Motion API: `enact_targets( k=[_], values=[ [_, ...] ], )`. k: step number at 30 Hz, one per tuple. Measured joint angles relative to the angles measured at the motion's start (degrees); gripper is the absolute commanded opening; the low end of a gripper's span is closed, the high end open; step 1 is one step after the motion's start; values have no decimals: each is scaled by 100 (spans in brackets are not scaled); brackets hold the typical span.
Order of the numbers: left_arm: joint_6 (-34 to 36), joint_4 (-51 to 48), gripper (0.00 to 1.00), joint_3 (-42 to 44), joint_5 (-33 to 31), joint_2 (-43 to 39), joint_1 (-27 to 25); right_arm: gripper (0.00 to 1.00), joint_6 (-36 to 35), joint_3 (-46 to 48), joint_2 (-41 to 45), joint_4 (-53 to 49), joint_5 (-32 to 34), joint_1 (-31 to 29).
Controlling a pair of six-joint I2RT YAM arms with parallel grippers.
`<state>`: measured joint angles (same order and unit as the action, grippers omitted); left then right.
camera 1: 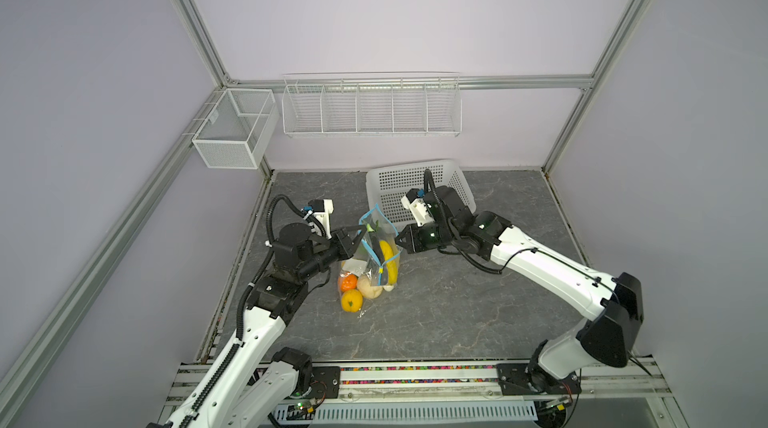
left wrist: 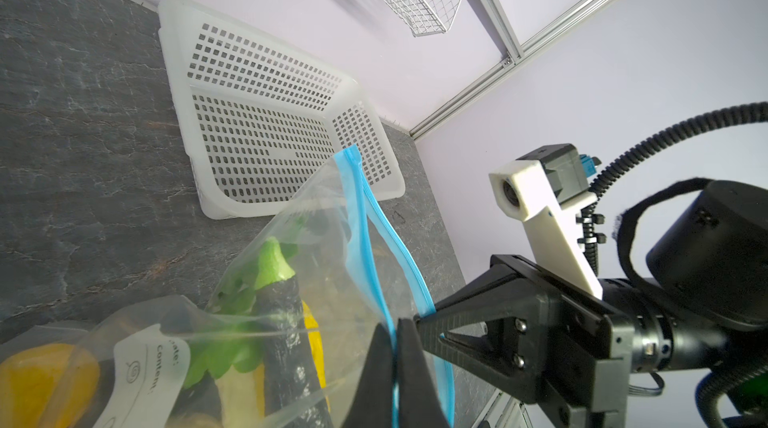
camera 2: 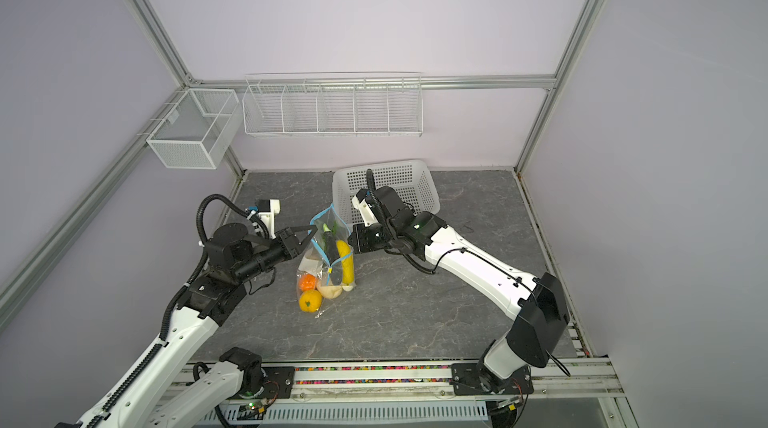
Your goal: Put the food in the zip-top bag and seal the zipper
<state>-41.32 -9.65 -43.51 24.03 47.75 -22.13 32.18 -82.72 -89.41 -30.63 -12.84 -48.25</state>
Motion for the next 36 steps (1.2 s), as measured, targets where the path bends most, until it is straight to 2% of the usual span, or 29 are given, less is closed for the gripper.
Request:
enact_targets(
  k=[10, 21, 29, 36],
  values=[
    [-17, -542, 0, -363, -363, -48, -127, 7, -223, -612, -9, -173, 59, -2],
    [-52, -1071, 0, -951, -1071, -72, -721, 7, -592, -1709, -367, -254, 15, -9],
    [-262, -1163, 0, -975, -1443, -37, -1137, 7, -680, -2048, -588, -367, -254, -24],
    [-400, -1123, 0, -951, -1602, 149, -1368, 7, -699, -2065, -920, -184, -780, -28]
  ],
)
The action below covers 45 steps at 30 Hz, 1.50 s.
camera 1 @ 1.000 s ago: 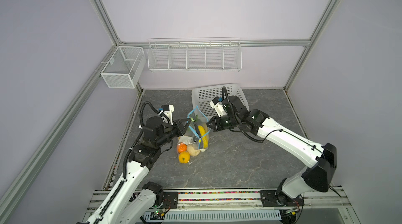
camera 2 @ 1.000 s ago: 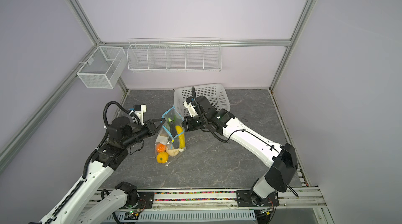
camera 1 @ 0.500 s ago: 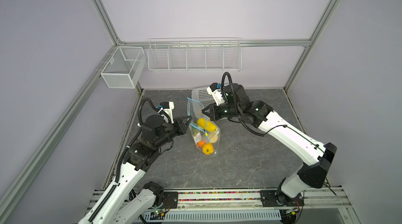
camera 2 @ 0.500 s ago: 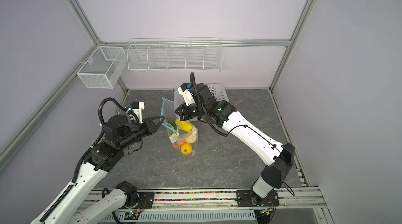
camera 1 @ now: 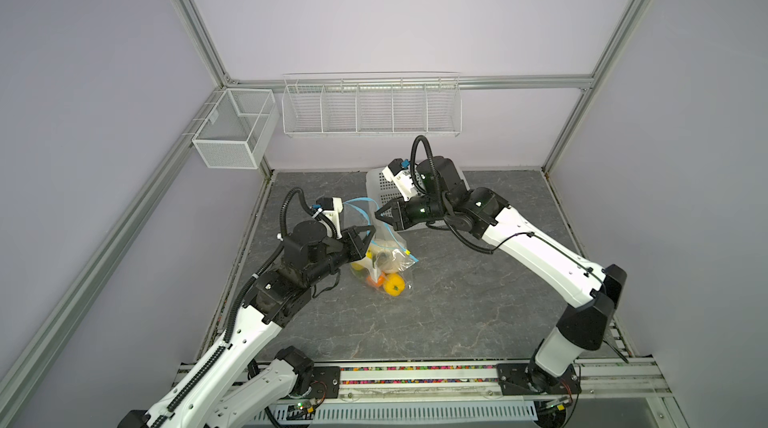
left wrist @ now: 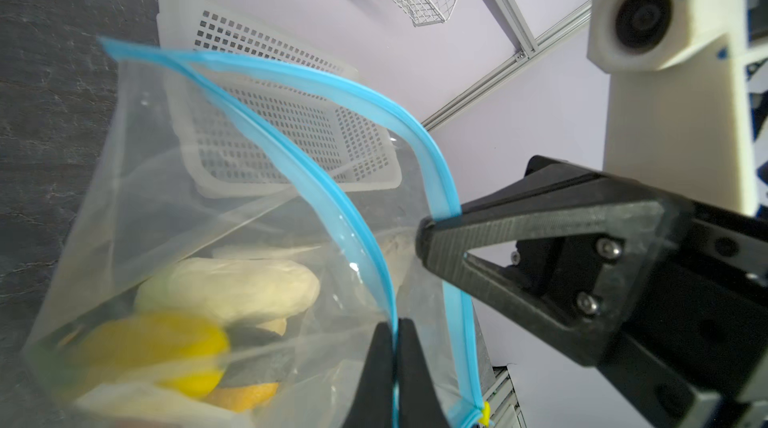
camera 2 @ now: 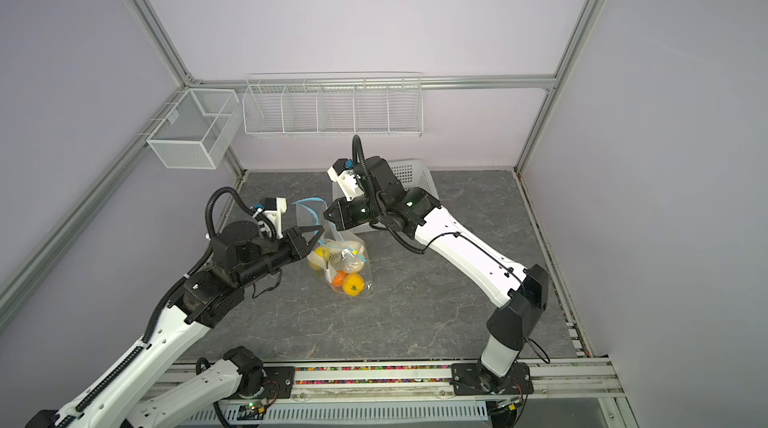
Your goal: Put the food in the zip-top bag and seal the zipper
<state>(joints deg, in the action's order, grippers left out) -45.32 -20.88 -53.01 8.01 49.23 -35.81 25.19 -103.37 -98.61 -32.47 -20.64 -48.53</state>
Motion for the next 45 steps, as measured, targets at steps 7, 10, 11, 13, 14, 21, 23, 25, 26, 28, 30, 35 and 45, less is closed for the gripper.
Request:
enact_targets(
  k=[7, 10, 11, 13, 14, 21, 23, 25, 26, 28, 30, 35, 45],
  values=[
    [-55, 0, 0, 186, -201, -13, 0, 16, -35, 2, -424, 245, -428, 13],
    [-55, 48, 0, 271, -243, -48, 0, 27, -87, 11, -446, 304, -546, 90],
    [-55, 68, 0, 291, -251, -57, 0, 32, -111, 13, -444, 328, -601, 129],
    [-52, 122, 0, 345, -264, -59, -11, 41, -153, 13, -444, 404, -693, 214],
    [-52, 133, 0, 376, -269, -59, -17, 45, -192, 11, -444, 428, -741, 256],
    [-46, 125, 0, 413, -387, -105, -22, 63, -835, 597, 212, 632, -708, 566],
    [-46, 122, 0, 413, -413, -142, -22, 61, -1202, 1386, 992, 942, -588, 636],
    [-46, 125, 0, 411, -413, -149, -22, 60, -1602, 2059, 1753, 1226, -538, 643],
    [-46, 125, 0, 411, -411, -144, -22, 59, -1843, 2382, 2124, 1399, -549, 638],
    [-46, 125, 0, 411, -411, -136, -22, 61, -2249, 2931, 2684, 1722, -584, 636],
    [-46, 127, 0, 411, -409, -125, -22, 63, -2656, 3571, 3180, 2096, -614, 634],
    [-48, 131, 0, 413, -389, -107, -22, 63, -3368, 4900, 3797, 2623, -643, 566],
    [-52, 164, 0, 417, -350, -107, -22, 45, -3346, 5685, 3493, 3707, -654, 531]
  ],
)
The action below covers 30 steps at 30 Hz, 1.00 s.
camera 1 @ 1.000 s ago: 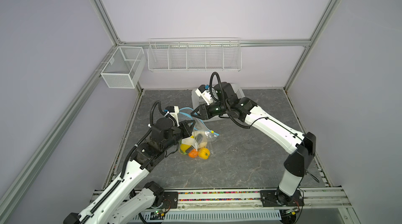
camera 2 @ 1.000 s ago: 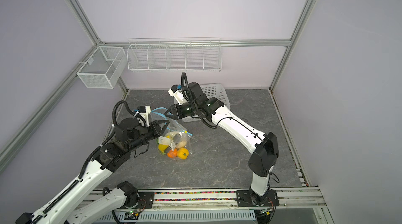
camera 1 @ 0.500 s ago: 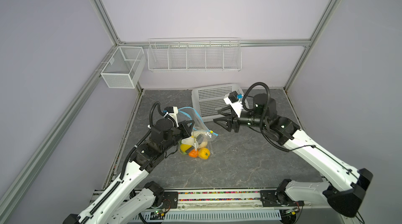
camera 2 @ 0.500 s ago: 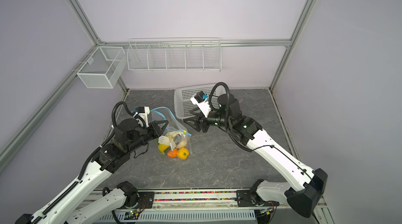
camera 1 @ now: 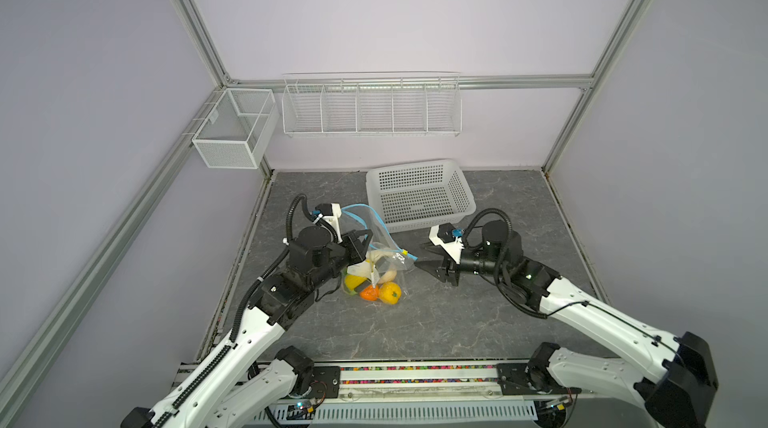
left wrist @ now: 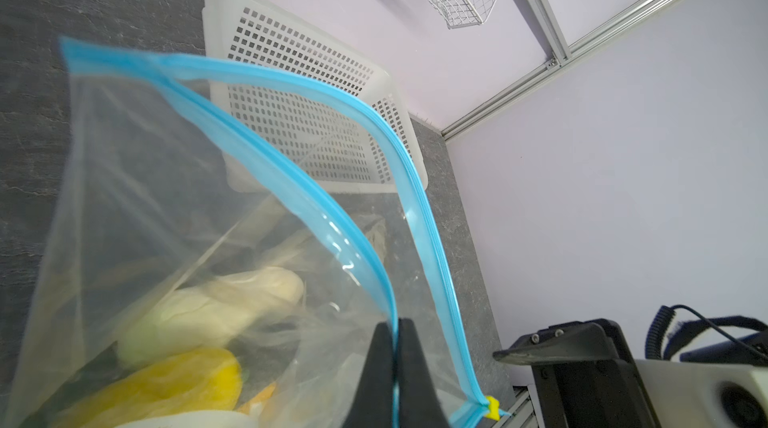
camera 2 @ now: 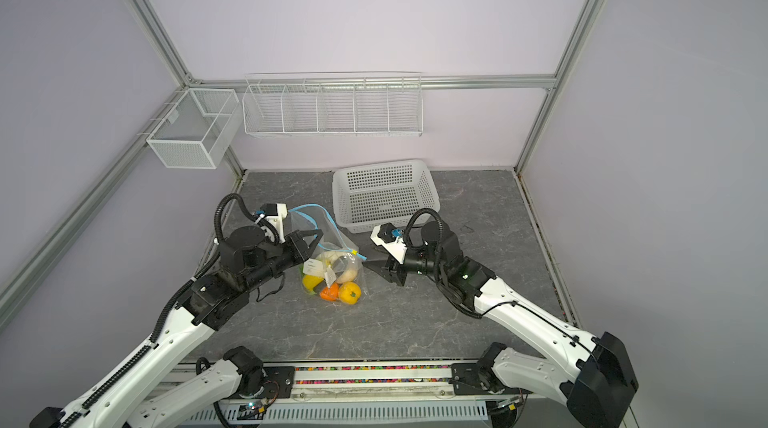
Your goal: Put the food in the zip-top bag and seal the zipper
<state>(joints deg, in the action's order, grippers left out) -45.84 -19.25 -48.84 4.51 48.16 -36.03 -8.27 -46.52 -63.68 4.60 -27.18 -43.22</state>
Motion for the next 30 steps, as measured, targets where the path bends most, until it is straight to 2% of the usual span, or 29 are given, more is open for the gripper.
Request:
enact_targets(
  k=[4, 7, 17, 26, 30],
  values=[
    [0, 0, 0, 11, 0, -31, 0, 38, 35, 4, -236, 350, -63, -20],
    [0, -2, 0, 28, -2, -79, 0, 29, 44, 2, -369, 514, -101, -48],
    [-2, -28, 0, 44, -2, -160, 0, 8, 28, 0, -570, 664, -140, -153],
    [2, -70, 0, 48, -20, -245, 0, 7, -136, -118, -573, 586, -140, -195],
    [59, -177, 19, 46, -26, -275, 0, 7, -402, -435, -573, 201, -190, -192]
  ],
)
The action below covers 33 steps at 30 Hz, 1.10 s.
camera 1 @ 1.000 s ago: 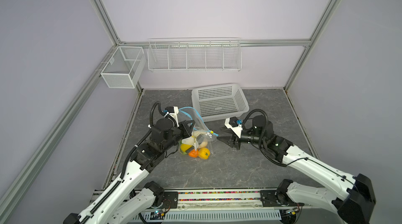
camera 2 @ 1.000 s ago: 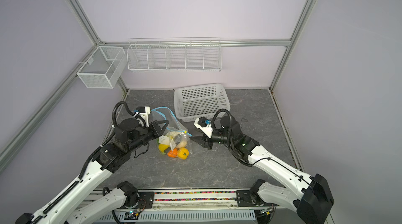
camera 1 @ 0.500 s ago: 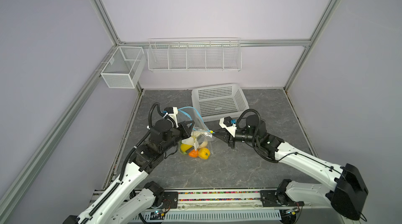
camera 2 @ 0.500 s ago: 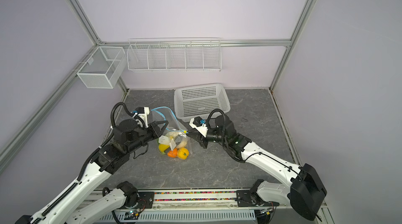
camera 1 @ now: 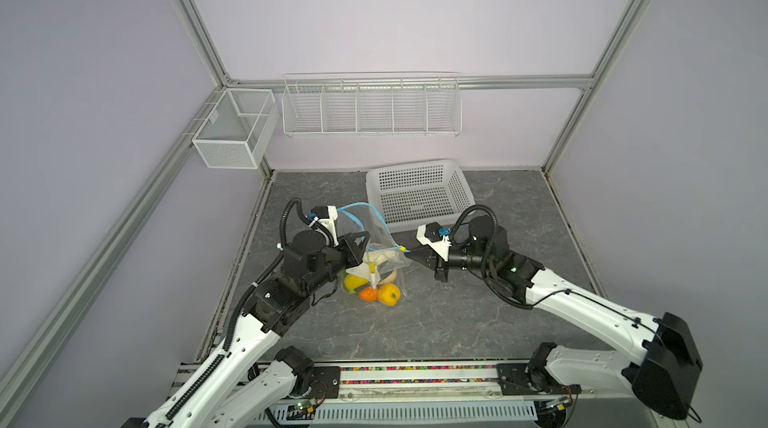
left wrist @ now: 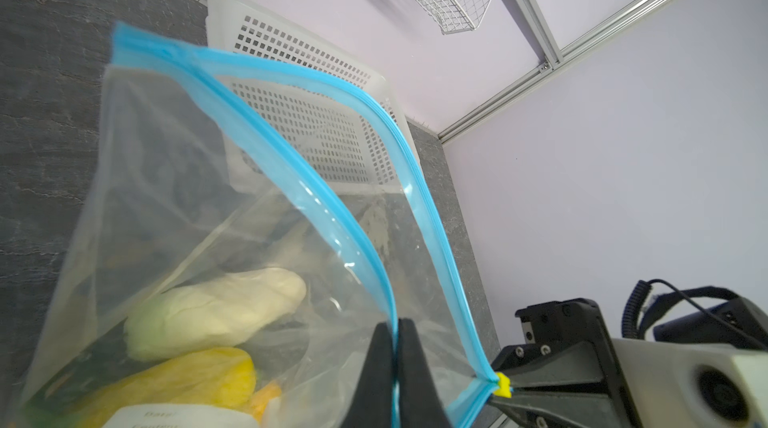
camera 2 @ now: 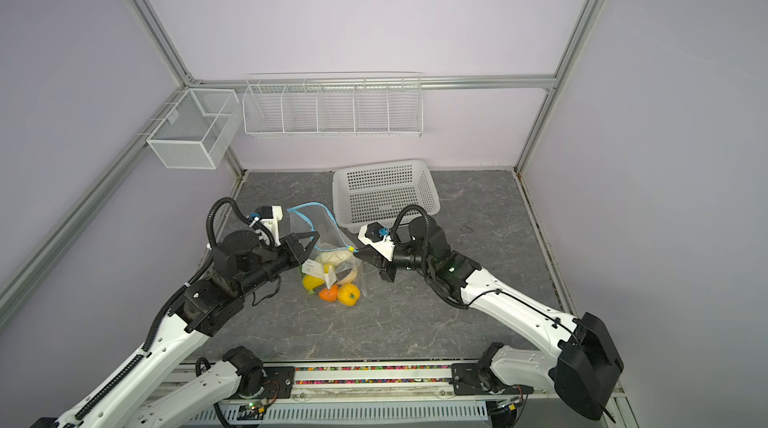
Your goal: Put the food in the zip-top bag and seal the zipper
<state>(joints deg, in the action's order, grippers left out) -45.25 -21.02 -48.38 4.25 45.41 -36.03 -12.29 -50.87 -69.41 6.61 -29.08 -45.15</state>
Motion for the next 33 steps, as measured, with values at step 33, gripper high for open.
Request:
enact_targets(
  k=[33],
  values=[
    [3276, -1373, 49, -2428, 1419, 1141, 0, 7, -3576, -3047, -1259, -4024, -2295, 1093]
  ],
)
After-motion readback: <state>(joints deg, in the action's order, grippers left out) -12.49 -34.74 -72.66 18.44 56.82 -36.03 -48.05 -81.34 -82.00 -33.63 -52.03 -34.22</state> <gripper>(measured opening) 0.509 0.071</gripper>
